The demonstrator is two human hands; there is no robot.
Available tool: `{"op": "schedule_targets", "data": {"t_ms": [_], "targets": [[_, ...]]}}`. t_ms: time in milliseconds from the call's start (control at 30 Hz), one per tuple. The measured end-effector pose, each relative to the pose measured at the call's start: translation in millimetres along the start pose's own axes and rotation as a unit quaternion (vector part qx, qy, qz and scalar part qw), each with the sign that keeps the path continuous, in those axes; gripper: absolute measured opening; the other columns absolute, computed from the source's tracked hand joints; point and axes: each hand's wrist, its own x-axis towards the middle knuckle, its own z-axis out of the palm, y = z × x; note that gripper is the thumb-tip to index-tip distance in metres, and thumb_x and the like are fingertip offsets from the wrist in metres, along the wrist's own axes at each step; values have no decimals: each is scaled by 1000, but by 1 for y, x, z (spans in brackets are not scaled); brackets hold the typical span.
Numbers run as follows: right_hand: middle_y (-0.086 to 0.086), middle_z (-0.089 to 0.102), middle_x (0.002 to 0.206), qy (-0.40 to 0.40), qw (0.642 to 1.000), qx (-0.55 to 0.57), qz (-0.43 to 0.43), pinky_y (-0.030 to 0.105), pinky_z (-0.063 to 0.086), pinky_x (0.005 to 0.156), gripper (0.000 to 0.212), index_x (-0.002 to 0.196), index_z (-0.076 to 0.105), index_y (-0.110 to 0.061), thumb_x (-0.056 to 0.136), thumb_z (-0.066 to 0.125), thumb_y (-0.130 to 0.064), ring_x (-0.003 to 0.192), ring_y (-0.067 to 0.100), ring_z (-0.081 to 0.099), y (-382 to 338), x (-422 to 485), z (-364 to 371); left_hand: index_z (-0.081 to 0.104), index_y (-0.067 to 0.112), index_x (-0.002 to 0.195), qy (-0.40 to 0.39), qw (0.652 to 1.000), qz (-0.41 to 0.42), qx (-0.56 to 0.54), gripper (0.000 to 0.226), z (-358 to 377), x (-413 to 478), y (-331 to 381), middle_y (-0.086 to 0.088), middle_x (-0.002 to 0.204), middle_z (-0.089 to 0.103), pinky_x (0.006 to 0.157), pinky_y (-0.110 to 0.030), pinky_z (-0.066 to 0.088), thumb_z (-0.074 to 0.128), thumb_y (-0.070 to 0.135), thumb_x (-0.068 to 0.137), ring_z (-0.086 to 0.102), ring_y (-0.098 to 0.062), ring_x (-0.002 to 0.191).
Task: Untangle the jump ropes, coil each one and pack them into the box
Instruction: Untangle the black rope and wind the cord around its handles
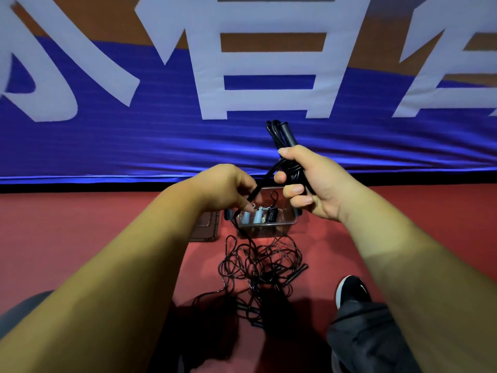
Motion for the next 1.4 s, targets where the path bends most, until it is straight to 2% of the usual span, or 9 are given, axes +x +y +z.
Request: {"op": "schedule_targets", "data": {"t_ms": [167,300,500,633,733,833,1000,1200,1400], "targets": [[3,56,78,-52,998,-7,15,19,19,35,25,99,48,-19,100,63,-38,49,11,31,-4,-6,2,68,17,85,108,992,-45,52,26,3,2,-4,1,71,64,67,-32,49,75,40,94,58,-15,66],[4,54,76,-164,980,-75,89,16,24,32,29,99,49,-14,91,62,-39,43,8,33,-3,-15,2,74,22,94,163,985,-46,31,15,-5,0,-4,3,83,70,63,-18,43,69,35,99,63,-14,77],[13,66,75,-277,905,-254,201,25,47,47,23,102,58,-11,95,63,-32,45,17,55,13,-20,9,77,24,88,102,990,22,-91,10,-16,-10,4,9,81,75,67,-25,51,80,14,89,65,-9,68],[17,73,82,-238,887,-332,214,35,59,66,23,114,65,-7,107,55,-26,62,23,68,22,-15,15,79,25,87,83,991,42,-96,12,-16,-12,15,3,90,77,85,-35,58,86,17,83,73,-17,84],[17,79,94,-183,883,-374,215,30,60,58,24,126,56,-14,106,59,-28,61,18,67,28,-9,18,78,31,84,129,990,60,-21,18,-13,-10,19,7,94,70,84,-37,57,87,15,79,69,-9,83],[18,81,104,-111,892,-392,194,30,60,57,16,117,55,-22,105,61,-29,60,16,65,29,0,18,76,33,81,190,976,96,37,23,-7,-7,22,8,97,59,81,-40,55,82,11,79,63,-10,85],[12,78,96,-7,898,-414,148,34,62,59,13,115,58,-24,103,60,-28,61,21,72,36,13,12,72,31,89,190,971,94,107,24,-3,-4,20,9,101,54,78,-43,54,73,8,83,59,-16,86],[9,76,96,104,933,-328,108,33,62,52,12,110,58,-14,102,60,-22,57,23,73,34,23,5,64,23,95,77,988,11,134,22,5,-2,17,7,87,66,73,-33,52,79,12,84,63,-16,84],[10,74,91,104,960,-256,54,37,64,55,16,107,64,-9,99,63,-23,65,24,76,29,20,15,58,19,84,86,994,-11,72,21,9,-2,18,3,81,64,65,-31,46,79,21,83,55,-15,71]]}}
